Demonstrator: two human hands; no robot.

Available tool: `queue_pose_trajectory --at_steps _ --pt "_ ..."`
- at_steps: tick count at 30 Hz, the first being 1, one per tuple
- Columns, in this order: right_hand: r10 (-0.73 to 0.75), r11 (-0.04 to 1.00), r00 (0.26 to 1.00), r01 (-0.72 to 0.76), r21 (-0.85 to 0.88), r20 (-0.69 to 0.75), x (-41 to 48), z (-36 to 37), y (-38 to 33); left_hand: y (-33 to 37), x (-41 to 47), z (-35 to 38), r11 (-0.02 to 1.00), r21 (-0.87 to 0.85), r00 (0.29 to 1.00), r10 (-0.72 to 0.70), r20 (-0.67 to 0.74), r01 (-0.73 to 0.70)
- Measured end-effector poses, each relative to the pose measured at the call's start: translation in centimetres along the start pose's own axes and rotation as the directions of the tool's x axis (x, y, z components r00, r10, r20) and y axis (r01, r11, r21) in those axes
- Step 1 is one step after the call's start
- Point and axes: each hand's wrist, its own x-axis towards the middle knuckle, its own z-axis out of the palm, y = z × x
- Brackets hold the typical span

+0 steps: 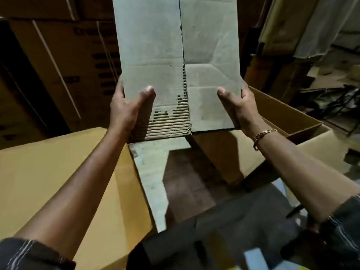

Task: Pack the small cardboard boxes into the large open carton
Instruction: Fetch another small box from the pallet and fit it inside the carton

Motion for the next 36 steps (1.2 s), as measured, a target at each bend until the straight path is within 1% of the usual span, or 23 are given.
queue_pose_trajectory --at_steps 6,10,12,17,21,24,26,30,32,34,36 --pt "-0.082 0.996 0.992 0.078 -0.044 -0.1 4.9 -8.7 0.5 0.9 3.9 10.6 0.995 -0.026 0.995 0.098 0.029 -0.097" --pt "-0.119 0.987 0.984 0.102 -0.127 -0.132 8.6 -14.8 1.2 0.2 6.9 18.1 0.986 -0.095 0.988 0.142 0.066 -0.135" --pt "-0.13 0.985 0.978 0.108 -0.138 -0.163 10.4 -18.1 1.4 0.2 8.2 22.0 0.979 -0.136 0.984 0.163 0.071 -0.152" --pt "-0.126 0.98 0.972 0.09 -0.178 -0.2 13.9 -25.2 1.5 1.0 10.3 30.3 0.972 -0.19 0.98 0.16 0.115 -0.136" --pt "-0.108 0.977 0.981 0.076 -0.198 -0.158 16.9 -30.0 1.4 1.7 11.3 35.8 0.974 -0.208 0.984 0.122 0.13 -0.093" --pt "-0.102 0.97 0.99 0.078 -0.228 -0.094 19.5 -34.1 1.3 2.5 11.3 39.6 0.976 -0.21 0.991 0.085 0.106 -0.061" --pt "-0.096 0.973 0.994 0.083 -0.217 -0.05 21.1 -37.3 1.7 3.0 11.0 42.4 0.975 -0.216 0.995 0.064 0.079 -0.045" --pt "-0.07 0.987 0.996 0.078 -0.14 0.063 23.8 -42.5 3.7 3.7 9.6 47.6 0.983 -0.182 1.0 -0.008 -0.019 0.005" --pt "-0.049 0.996 0.995 0.055 -0.066 0.089 25.0 -44.4 4.7 4.3 8.7 49.7 0.981 -0.181 0.996 -0.082 -0.044 0.072" --pt "-0.019 0.999 0.994 0.023 -0.035 0.105 25.8 -45.9 5.7 5.0 7.4 51.5 0.974 -0.18 0.987 -0.152 -0.06 0.139" --pt "0.01 1.0 0.992 -0.01 -0.003 0.124 26.7 -47.2 6.8 5.8 6.4 52.8 0.972 -0.16 0.977 -0.191 -0.096 0.174"
